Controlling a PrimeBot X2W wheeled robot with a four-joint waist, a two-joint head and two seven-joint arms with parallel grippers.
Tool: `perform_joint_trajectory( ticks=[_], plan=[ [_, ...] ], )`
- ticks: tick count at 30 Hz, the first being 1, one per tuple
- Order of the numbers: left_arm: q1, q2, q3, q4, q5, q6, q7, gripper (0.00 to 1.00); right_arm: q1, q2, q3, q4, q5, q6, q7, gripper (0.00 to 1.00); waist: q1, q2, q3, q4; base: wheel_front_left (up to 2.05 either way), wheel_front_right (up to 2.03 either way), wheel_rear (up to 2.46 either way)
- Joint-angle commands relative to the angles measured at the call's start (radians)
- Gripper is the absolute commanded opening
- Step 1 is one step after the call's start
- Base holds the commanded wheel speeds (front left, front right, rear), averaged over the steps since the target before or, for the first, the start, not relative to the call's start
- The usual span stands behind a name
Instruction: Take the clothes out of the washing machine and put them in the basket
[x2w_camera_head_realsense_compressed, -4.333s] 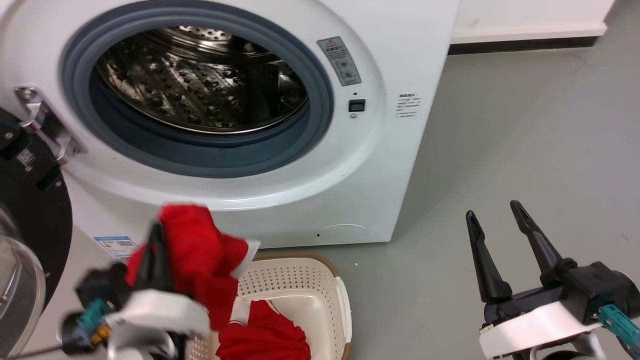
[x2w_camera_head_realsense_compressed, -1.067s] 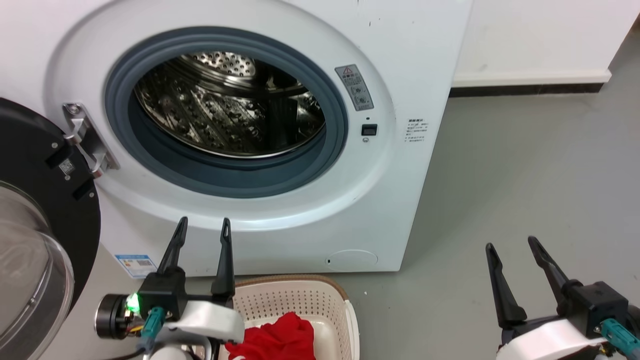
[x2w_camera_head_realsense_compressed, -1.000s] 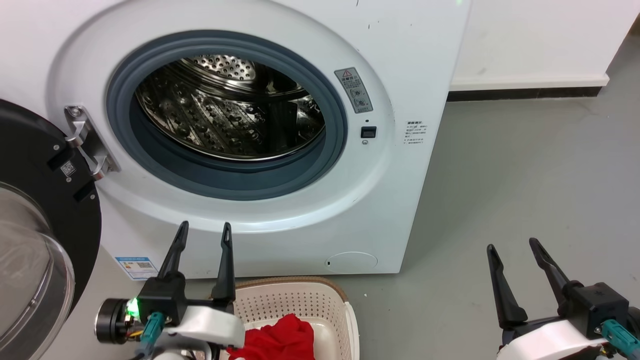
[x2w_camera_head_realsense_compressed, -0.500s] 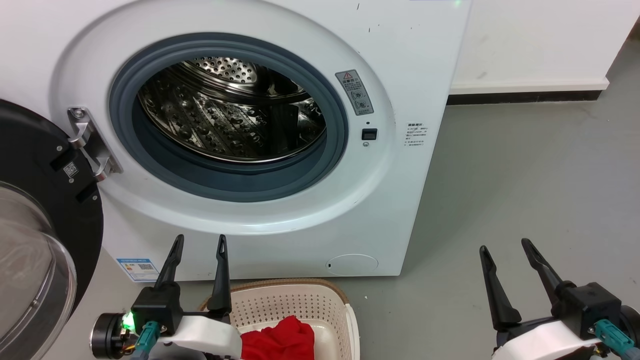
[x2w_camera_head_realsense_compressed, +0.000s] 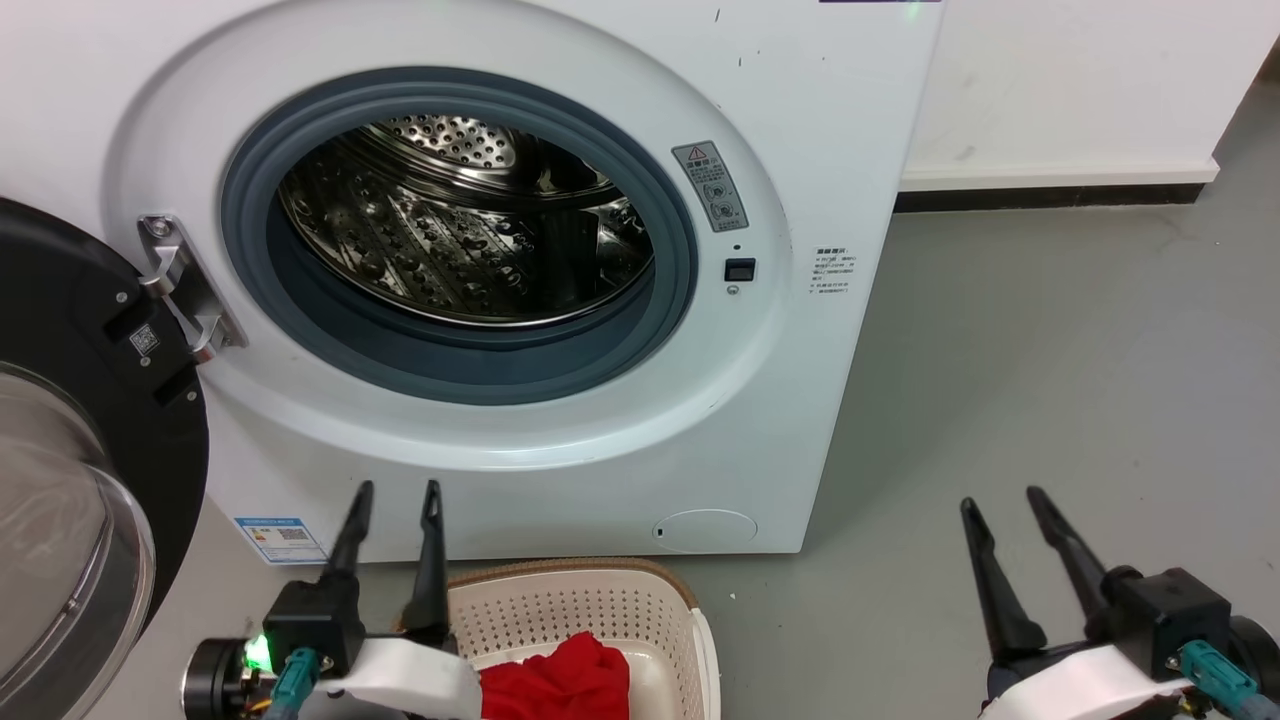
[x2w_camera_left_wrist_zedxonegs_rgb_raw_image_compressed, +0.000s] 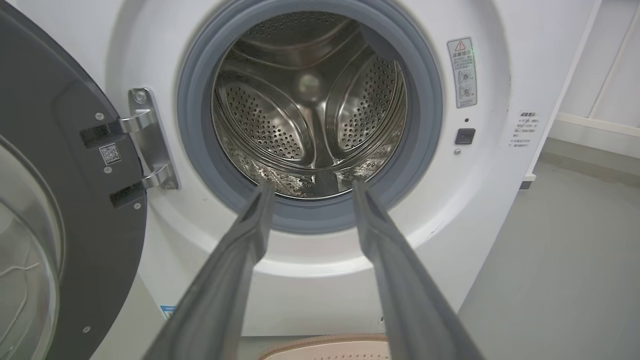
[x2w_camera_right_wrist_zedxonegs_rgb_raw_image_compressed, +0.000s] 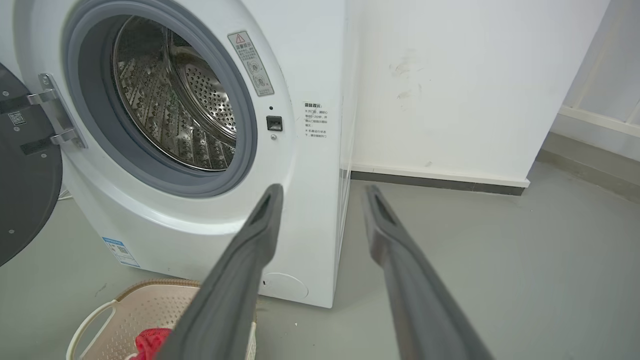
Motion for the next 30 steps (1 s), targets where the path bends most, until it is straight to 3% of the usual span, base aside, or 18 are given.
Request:
perform_joint_trajectory(
  ticks=[1, 30],
  plan=[
    [-0.009, -0.002, 0.013, 0.013, -0.089, -0.012, 0.018, 0.00, 0.003, -0.002, 0.003, 0.003, 0.096, 0.000, -0.007, 0.00, 0.0000, 0.0000, 0.000, 0.000, 0.00, 0.00, 0.00],
    [-0.055, -0.014, 0.086, 0.080, -0.598, -0.077, 0.123, 0.00, -0.097, -0.035, -0.018, 0.160, 0.662, 0.000, 0.005, 0.00, 0.0000, 0.0000, 0.002, 0.000, 0.00, 0.00, 0.00]
  ],
)
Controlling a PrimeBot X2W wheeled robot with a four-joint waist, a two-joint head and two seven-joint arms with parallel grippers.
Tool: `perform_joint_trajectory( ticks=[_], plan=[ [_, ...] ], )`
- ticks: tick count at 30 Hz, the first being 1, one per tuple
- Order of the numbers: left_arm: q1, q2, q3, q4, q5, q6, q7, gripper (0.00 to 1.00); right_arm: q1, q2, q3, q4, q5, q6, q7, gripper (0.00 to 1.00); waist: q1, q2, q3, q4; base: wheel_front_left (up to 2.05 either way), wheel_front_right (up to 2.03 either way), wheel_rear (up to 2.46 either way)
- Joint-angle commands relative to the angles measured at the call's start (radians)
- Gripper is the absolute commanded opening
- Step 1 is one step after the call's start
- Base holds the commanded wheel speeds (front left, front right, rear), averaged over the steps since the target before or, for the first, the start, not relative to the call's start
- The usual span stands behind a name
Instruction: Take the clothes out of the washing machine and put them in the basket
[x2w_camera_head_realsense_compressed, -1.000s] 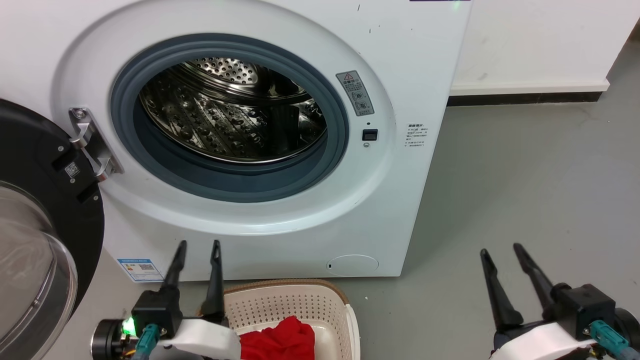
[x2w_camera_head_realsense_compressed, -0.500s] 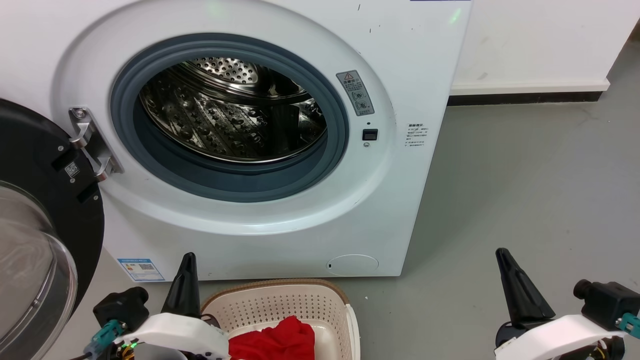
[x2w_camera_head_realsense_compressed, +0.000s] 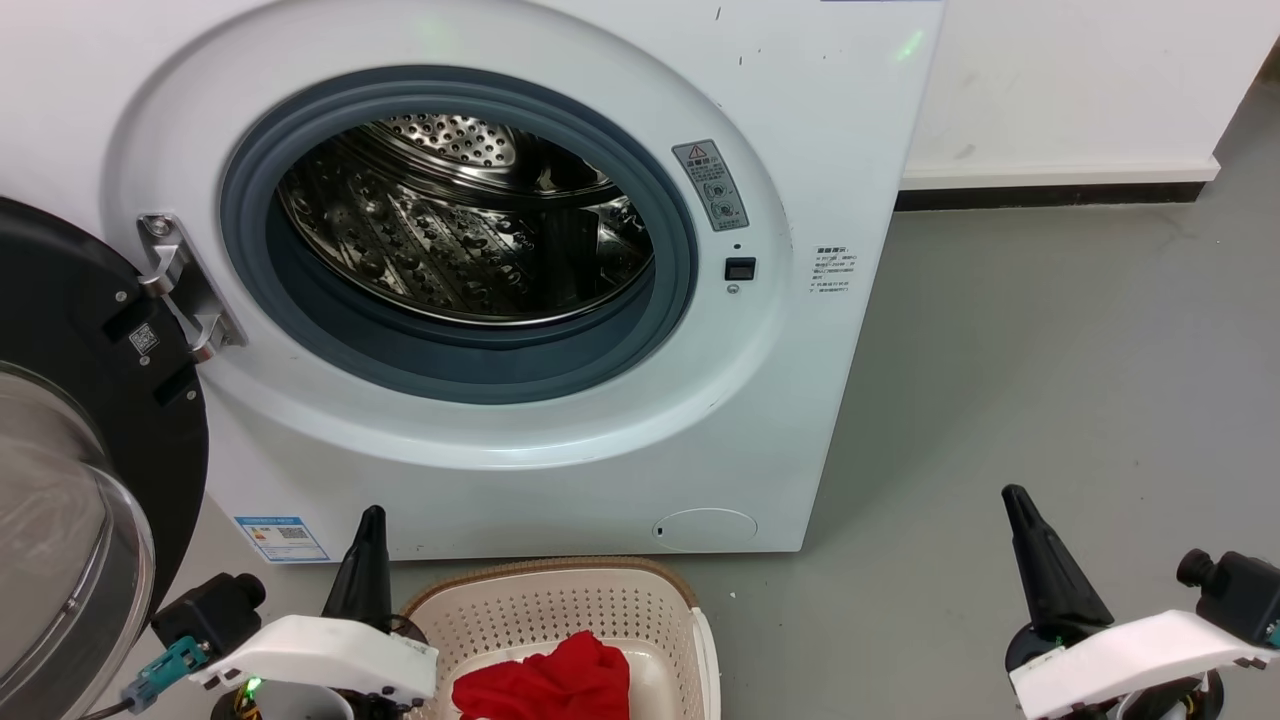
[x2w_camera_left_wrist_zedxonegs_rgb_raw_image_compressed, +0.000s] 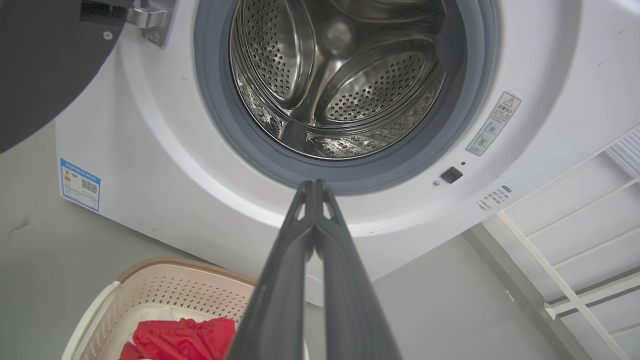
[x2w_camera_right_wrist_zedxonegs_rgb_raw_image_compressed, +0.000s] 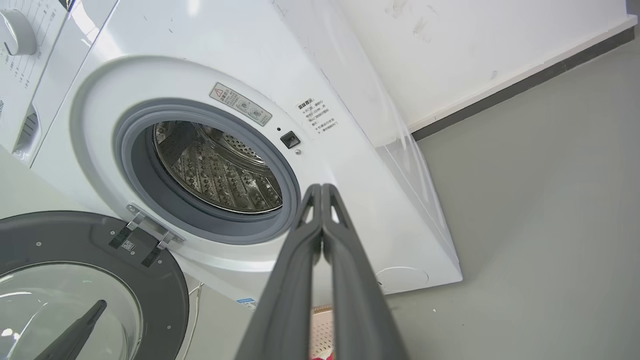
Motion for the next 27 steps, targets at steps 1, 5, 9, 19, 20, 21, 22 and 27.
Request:
perform_joint_trajectory(
  ticks=[1, 5, 9, 19, 20, 21, 22, 27],
  plan=[
    [-0.031, -0.001, 0.010, -0.007, -0.033, -0.009, 0.005, 0.00, -0.027, -0.007, -0.005, -0.002, 0.037, 0.000, 0.001, 0.00, 0.0000, 0.0000, 0.000, 0.000, 0.00, 0.00, 0.00],
    [-0.037, -0.002, 0.018, 0.001, -0.090, -0.017, 0.017, 0.00, -0.038, -0.009, -0.009, 0.014, 0.098, 0.000, 0.004, 0.00, 0.0000, 0.0000, 0.000, 0.000, 0.00, 0.00, 0.00],
    [-0.040, -0.003, 0.025, 0.008, -0.145, -0.024, 0.028, 0.00, -0.045, -0.010, -0.013, 0.030, 0.157, 0.000, 0.006, 0.00, 0.0000, 0.0000, 0.001, 0.000, 0.00, 0.00, 0.00],
    [-0.053, -0.006, 0.045, 0.025, -0.273, -0.040, 0.054, 0.00, -0.067, -0.012, -0.024, 0.066, 0.292, 0.000, 0.013, 0.00, 0.0000, 0.0000, 0.001, 0.000, 0.00, 0.00, 0.00],
    [-0.055, -0.006, 0.049, 0.030, -0.308, -0.045, 0.062, 0.00, -0.074, -0.013, -0.027, 0.076, 0.330, 0.000, 0.015, 0.00, 0.0000, 0.0000, 0.002, 0.000, 0.00, 0.00, 0.00],
    [-0.055, -0.007, 0.051, 0.032, -0.320, -0.046, 0.064, 0.00, -0.076, -0.013, -0.028, 0.079, 0.342, 0.000, 0.016, 0.00, 0.0000, 0.0000, 0.002, 0.000, 0.00, 0.00, 0.00],
    [-0.056, -0.007, 0.052, 0.034, -0.332, -0.048, 0.067, 0.00, -0.078, -0.013, -0.029, 0.083, 0.354, 0.000, 0.016, 0.00, 0.0000, 0.0000, 0.002, 0.000, 0.00, 0.00, 0.00],
    [-0.062, -0.009, 0.060, 0.041, -0.388, -0.055, 0.079, 0.00, -0.086, -0.013, -0.035, 0.098, 0.413, 0.000, 0.021, 0.00, 0.0000, 0.0000, 0.002, 0.000, 0.00, 0.00, 0.00]
  ],
)
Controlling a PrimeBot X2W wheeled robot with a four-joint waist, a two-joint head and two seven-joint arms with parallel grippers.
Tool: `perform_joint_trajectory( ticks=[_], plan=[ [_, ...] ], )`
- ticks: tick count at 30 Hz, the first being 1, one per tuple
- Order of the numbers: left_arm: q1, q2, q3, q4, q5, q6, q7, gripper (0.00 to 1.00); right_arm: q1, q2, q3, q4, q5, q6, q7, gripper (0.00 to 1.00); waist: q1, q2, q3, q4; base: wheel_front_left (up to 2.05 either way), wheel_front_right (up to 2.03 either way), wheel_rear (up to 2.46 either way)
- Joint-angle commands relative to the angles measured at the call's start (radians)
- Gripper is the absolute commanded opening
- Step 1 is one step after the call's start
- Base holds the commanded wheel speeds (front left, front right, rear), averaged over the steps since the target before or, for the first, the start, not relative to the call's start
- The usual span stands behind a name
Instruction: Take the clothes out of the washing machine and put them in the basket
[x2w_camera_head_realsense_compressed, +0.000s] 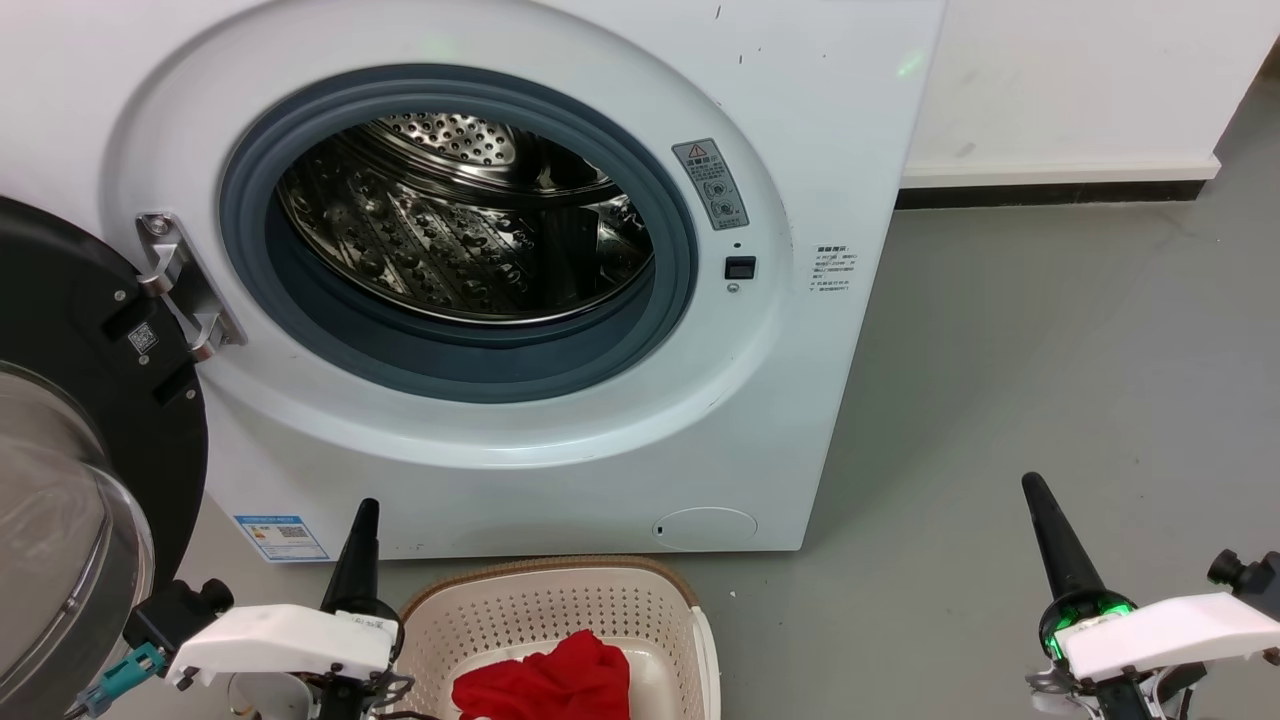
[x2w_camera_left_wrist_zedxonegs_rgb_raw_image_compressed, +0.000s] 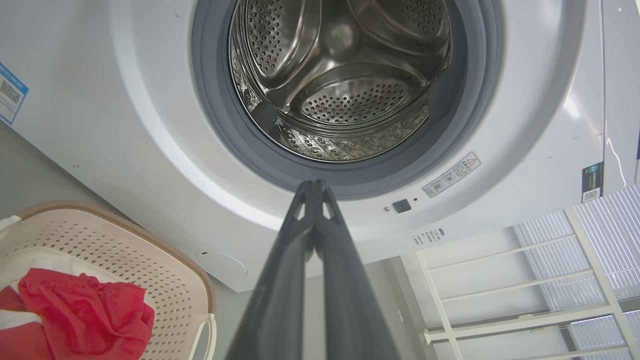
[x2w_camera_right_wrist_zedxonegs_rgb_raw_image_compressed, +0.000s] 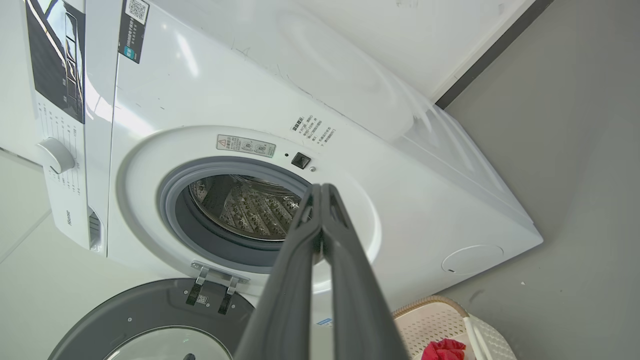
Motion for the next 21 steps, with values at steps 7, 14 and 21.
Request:
perform_joint_trajectory(
  ticks=[7, 14, 21],
  plan=[
    [-0.032, 0.000, 0.016, 0.005, -0.093, -0.015, 0.020, 0.00, -0.037, -0.005, -0.013, 0.019, 0.098, 0.000, 0.008, 0.00, 0.0000, 0.0000, 0.001, 0.000, 0.00, 0.00, 0.00],
    [-0.039, -0.002, 0.031, 0.020, -0.202, -0.031, 0.042, 0.00, -0.055, -0.004, -0.026, 0.051, 0.210, 0.000, 0.018, 0.00, 0.0000, 0.0000, 0.001, 0.000, 0.00, 0.00, 0.00],
    [-0.046, -0.004, 0.041, 0.029, -0.266, -0.038, 0.056, 0.00, -0.067, -0.003, -0.034, 0.069, 0.276, 0.000, 0.023, 0.00, 0.0000, 0.0000, 0.002, 0.000, 0.00, 0.00, 0.00]
  ],
)
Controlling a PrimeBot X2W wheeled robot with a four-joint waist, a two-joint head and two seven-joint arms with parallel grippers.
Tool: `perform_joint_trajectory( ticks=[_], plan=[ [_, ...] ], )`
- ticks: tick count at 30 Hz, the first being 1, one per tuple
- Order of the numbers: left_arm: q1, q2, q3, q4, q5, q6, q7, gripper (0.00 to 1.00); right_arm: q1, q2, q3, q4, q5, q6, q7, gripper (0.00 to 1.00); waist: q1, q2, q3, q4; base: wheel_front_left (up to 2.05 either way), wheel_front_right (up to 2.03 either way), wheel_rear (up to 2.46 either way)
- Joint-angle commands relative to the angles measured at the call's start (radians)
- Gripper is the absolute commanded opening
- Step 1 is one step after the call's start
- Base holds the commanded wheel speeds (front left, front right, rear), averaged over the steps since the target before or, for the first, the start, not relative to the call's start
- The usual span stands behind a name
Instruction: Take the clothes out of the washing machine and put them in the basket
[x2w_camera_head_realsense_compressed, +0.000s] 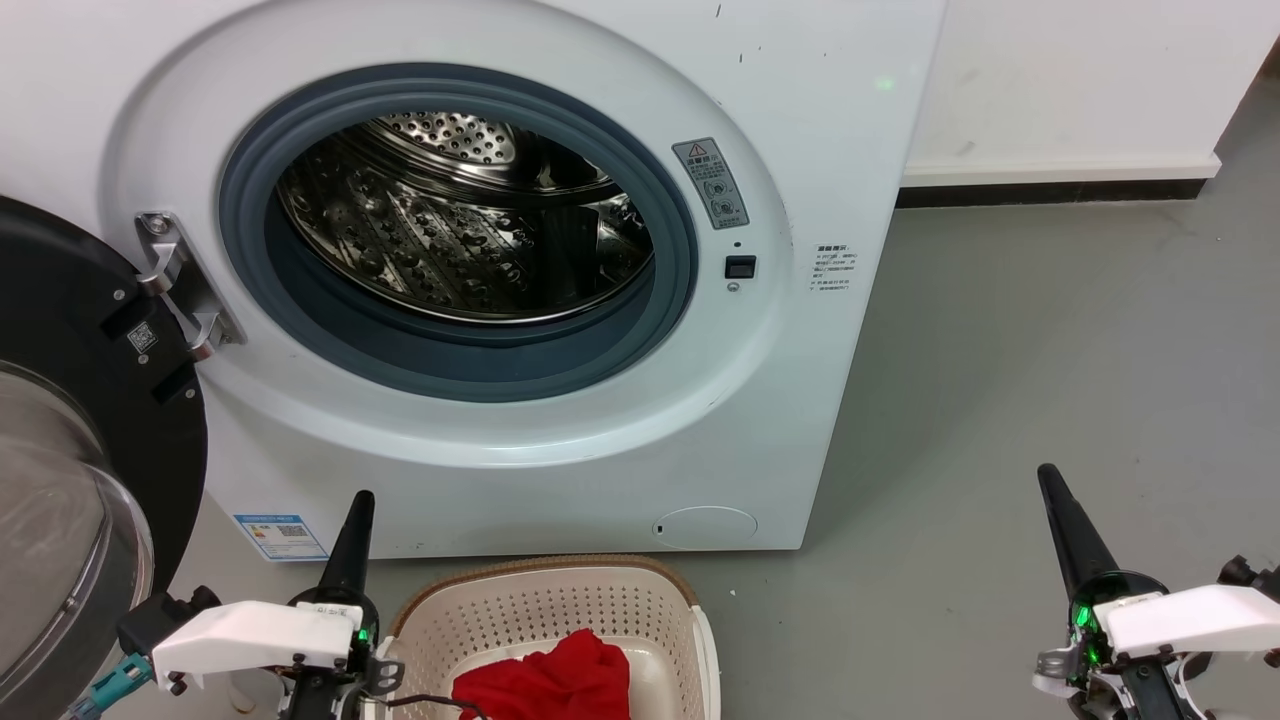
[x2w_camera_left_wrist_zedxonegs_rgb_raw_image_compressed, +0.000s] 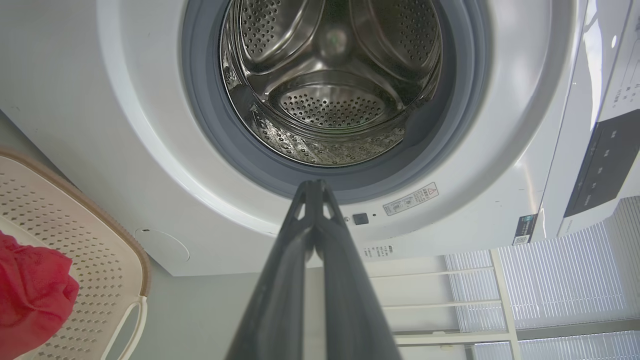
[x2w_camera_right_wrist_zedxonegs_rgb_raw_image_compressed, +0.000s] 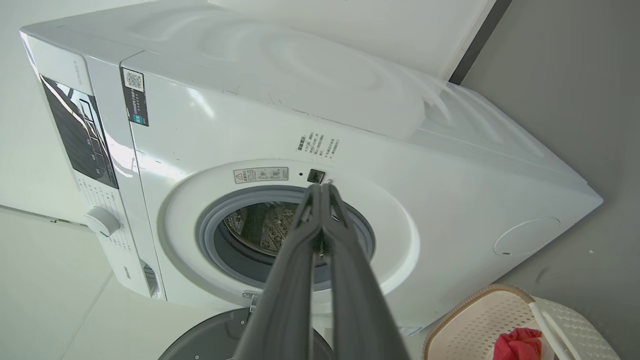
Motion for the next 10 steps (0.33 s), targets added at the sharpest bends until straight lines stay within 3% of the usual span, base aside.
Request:
perform_joint_trajectory(
  ticks=[1, 10],
  plan=[
    [-0.023, 0.000, 0.006, -0.002, -0.018, -0.009, 0.004, 0.00, -0.027, -0.002, -0.005, 0.001, 0.020, 0.000, 0.002, 0.00, -0.0001, 0.0000, 0.000, 0.000, 0.00, 0.00, 0.00],
    [-0.025, -0.002, 0.017, 0.009, -0.094, -0.018, 0.020, 0.00, -0.038, 0.000, -0.014, 0.023, 0.098, 0.000, 0.010, 0.00, -0.0001, 0.0000, 0.001, 0.000, 0.00, 0.00, 0.00]
  ],
)
